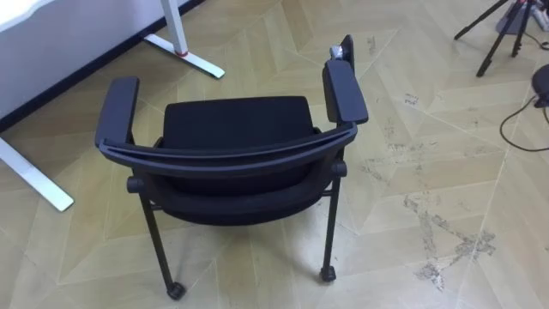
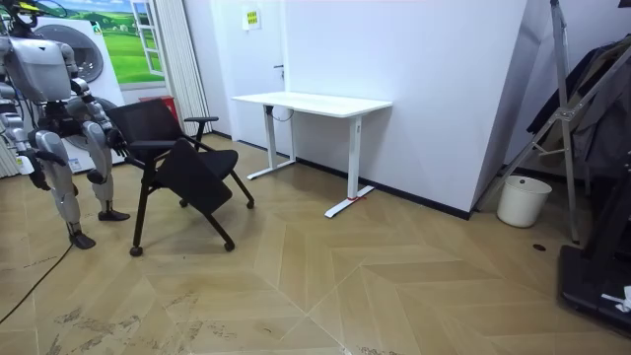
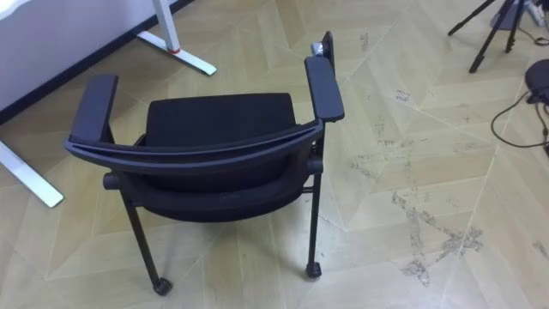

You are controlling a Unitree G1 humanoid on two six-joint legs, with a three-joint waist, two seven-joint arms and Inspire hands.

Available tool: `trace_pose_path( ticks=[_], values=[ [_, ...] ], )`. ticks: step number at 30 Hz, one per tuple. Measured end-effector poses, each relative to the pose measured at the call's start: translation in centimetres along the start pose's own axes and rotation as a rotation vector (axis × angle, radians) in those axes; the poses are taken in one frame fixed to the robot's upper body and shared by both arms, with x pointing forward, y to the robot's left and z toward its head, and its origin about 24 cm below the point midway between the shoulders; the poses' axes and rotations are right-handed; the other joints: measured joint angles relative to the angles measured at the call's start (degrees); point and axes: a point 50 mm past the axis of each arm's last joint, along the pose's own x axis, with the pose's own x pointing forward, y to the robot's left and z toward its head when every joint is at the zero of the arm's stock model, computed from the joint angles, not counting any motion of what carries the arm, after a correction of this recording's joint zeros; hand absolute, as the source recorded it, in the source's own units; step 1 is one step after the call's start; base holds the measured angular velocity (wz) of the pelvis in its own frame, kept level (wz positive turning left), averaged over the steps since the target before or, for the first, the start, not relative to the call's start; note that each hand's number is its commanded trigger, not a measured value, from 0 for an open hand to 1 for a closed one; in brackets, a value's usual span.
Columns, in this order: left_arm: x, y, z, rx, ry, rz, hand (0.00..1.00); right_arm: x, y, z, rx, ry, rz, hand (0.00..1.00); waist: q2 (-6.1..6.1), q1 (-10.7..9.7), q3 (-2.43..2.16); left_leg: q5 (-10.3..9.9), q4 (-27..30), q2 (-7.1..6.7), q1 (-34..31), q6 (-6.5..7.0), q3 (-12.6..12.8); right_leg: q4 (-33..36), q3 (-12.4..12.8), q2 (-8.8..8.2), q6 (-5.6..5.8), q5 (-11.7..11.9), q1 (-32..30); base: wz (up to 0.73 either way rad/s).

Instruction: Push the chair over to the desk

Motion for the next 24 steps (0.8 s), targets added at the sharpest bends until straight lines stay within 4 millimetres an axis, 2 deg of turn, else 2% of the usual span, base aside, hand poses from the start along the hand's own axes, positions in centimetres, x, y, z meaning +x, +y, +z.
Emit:
trace_pose_path(
  ticks=[10, 11, 19, 20, 24],
  values=[
    [0.0, 0.07, 0.12, 0.003, -0.007, 0.007, 0.0, 0.0, -0.02, 0.04, 0.004, -0.005, -0.008, 0.0, 0.02, -0.42, 0.02, 0.0, 0.0, 0.0, 0.03, 0.0, 0.02, 0.12, 0.01, 0.0, 0.01, -0.01, 0.07, 0.0],
    [-0.01, 0.1, 0.11, 0.003, -0.006, 0.007, 0.0, 0.0, -0.03, 0.04, 0.006, -0.006, -0.012, 0.0, -0.19, -0.55, 0.16, 0.0, 0.0, 0.0, 0.09, 0.0, 0.03, 0.18, 0.04, 0.0, 0.01, -0.01, 0.06, 0.0],
    [-0.02, 0.21, 0.02, 0.004, -0.003, 0.012, 0.0, -0.07, -0.12, -0.54, 0.076, 0.004, -0.017, 0.0, -0.4, -1.37, 0.32, 0.0, 0.01, 0.0, 0.12, 0.0, 0.2, 0.26, 0.11, -0.06, 0.01, -0.01, 0.03, 0.0],
    [-0.02, 0.19, 0.0, 0.004, -0.003, 0.012, 0.0, -0.08, -0.12, -0.62, 0.08, 0.0, -0.018, 0.0, 0.06, -1.37, 0.06, 0.0, 0.01, 0.0, 0.12, 0.0, 0.22, 0.26, 0.15, -0.06, 0.01, -0.02, 0.04, 0.0],
    [-0.02, 0.15, -0.07, -0.007, -0.002, 0.028, 0.0, -0.08, -0.13, -0.59, 0.081, -0.001, -0.018, 0.0, 0.16, -1.36, 0.0, 0.0, 0.05, -0.03, 0.14, 0.0, 0.23, 0.27, 0.3, -0.05, 0.02, -0.03, 0.02, 0.0]
  ],
)
